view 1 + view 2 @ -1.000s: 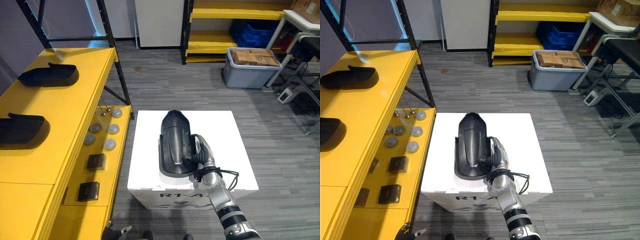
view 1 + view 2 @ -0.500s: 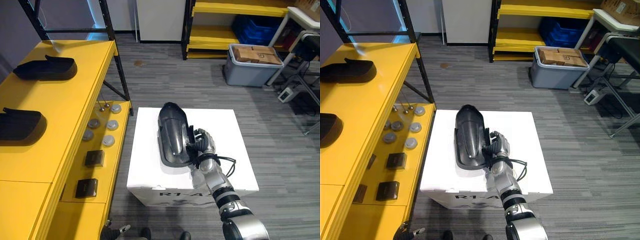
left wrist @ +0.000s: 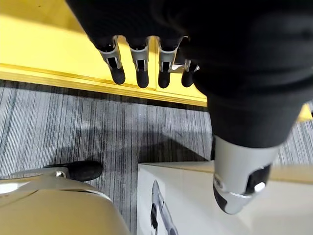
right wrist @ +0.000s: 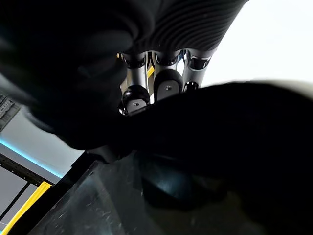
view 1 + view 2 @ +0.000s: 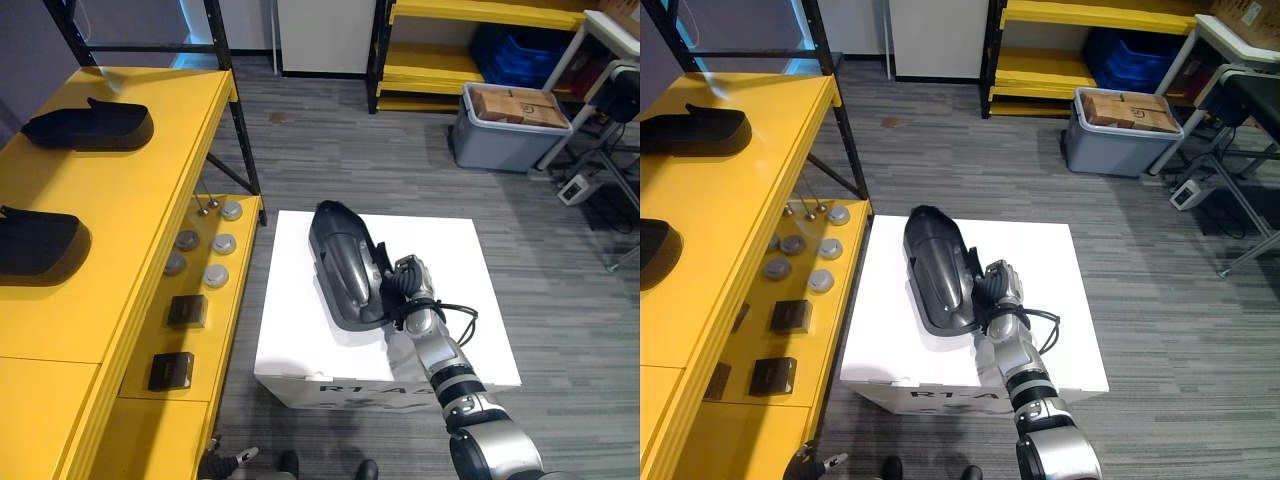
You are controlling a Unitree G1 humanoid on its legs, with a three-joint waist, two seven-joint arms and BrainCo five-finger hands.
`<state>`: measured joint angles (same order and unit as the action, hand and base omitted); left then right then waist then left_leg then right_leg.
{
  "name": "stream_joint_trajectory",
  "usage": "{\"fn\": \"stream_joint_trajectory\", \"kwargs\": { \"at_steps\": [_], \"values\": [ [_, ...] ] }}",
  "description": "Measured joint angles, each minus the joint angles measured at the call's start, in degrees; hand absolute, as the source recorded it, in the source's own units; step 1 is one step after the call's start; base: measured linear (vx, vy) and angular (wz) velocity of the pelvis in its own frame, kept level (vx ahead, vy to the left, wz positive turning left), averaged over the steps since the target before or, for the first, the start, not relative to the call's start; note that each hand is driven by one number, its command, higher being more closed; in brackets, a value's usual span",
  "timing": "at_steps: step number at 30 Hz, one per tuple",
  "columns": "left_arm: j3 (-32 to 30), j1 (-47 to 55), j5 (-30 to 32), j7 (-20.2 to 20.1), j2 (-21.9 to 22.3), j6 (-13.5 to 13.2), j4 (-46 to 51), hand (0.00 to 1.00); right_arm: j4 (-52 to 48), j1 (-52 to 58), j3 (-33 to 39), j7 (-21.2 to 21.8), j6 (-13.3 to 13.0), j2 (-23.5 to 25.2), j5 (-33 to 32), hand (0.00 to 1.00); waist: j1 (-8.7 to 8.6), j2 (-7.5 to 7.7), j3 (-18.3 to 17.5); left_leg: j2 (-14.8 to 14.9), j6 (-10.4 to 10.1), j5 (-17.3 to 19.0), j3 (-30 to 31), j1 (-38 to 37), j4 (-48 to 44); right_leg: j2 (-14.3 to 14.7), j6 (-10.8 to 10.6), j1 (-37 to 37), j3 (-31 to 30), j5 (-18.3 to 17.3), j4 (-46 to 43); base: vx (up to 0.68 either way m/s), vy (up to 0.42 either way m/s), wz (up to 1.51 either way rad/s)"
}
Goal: Walk over and take plastic housings, then place them on the shelf
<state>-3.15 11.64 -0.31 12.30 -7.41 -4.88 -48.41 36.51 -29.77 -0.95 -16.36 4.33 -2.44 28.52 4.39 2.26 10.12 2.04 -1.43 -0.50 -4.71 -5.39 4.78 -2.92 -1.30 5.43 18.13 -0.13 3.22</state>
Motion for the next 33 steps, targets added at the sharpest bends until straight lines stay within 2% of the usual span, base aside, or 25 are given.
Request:
{"fn": "stream_joint_trajectory", "kwargs": {
  "at_steps": [3,10,13,19,23,26,28,33],
  "values": [
    [-1.77,0.12,-0.77,0.04,0.43,0.0,0.33,0.0,-5.07,2.99,0.44,0.15,0.0,0.04,-1.24,1.0,0.02,0.01,0.01,-0.23,-0.01,0.01,0.16,-0.28,-0.12,-0.35,-0.39,0.29,0.14,-0.26,-0.42,0.0,0.011,0.05],
    [-4.87,1.44,-2.86,0.3,3.8,-0.17,10.72,0.0,-16.09,7.81,2.6,-0.87,-0.05,0.03,-2.46,1.0,-0.25,-0.02,0.01,-1.02,-0.01,0.01,1.05,-0.34,-0.89,-1.41,-0.9,0.61,0.92,-0.65,-1.58,-0.01,0.011,0.07],
    [-7.44,2.89,-2.91,1.22,4.64,-0.57,19.33,0.0,-20.29,10.48,3.03,-1.26,-0.06,0.03,-2.5,1.0,-0.53,-0.03,0.0,-1.16,-0.01,0.04,1.49,-0.12,-1.2,-1.6,-0.92,0.52,1.17,-0.77,-1.86,-0.03,0.008,0.06],
    [-12.34,5.94,-2.8,3.37,7.25,-1.29,43.42,0.0,-29.36,13.95,2.87,-1.61,-0.21,0.1,-3.19,1.0,-0.52,-0.06,-0.06,-1.19,0.13,0.14,1.84,0.03,-2.0,-1.67,-0.87,0.85,1.39,-0.75,-1.94,0.0,0.0,0.01],
    [-12.29,6.11,-2.68,3.8,7.93,-1.75,55.07,0.0,-31.81,14.29,2.53,-1.6,-0.58,0.11,-3.5,1.0,-0.6,-0.13,-0.16,-1.23,0.3,0.25,2.03,-0.69,-2.24,-1.66,-0.85,1.93,1.59,-0.74,-1.69,0.0,-0.001,0.01],
    [-11.77,5.84,-1.71,4.0,8.7,-3.16,63.71,0.0,-33.86,15.6,1.76,-1.55,-0.74,0.12,-3.63,1.0,-0.65,-0.42,-0.95,-1.27,0.45,0.35,2.29,-0.76,-2.25,-1.66,-0.85,2.13,1.79,-0.74,-1.6,-0.01,-0.001,0.04],
    [-10.01,5.02,-1.64,4.25,8.62,-4.01,68.98,0.0,-33.91,16.38,0.77,-1.4,-1.04,0.07,-3.86,1.0,-0.69,-0.66,-2.1,-1.32,0.5,0.36,2.47,-0.77,-2.25,-1.65,-0.85,2.36,1.99,-0.73,-1.39,0.0,-0.001,0.04],
    [-3.22,2.36,-1.64,4.23,6.61,-6.05,74.19,0.0,-35.68,16.45,-1.33,-0.32,-1.26,-0.07,-5.0,1.0,-0.82,-1.04,-3.34,-1.28,0.53,0.34,3.32,-0.79,-2.32,-1.42,-0.66,3.05,2.86,-0.59,-0.67,0.0,-0.01,0.08]
  ]
}}
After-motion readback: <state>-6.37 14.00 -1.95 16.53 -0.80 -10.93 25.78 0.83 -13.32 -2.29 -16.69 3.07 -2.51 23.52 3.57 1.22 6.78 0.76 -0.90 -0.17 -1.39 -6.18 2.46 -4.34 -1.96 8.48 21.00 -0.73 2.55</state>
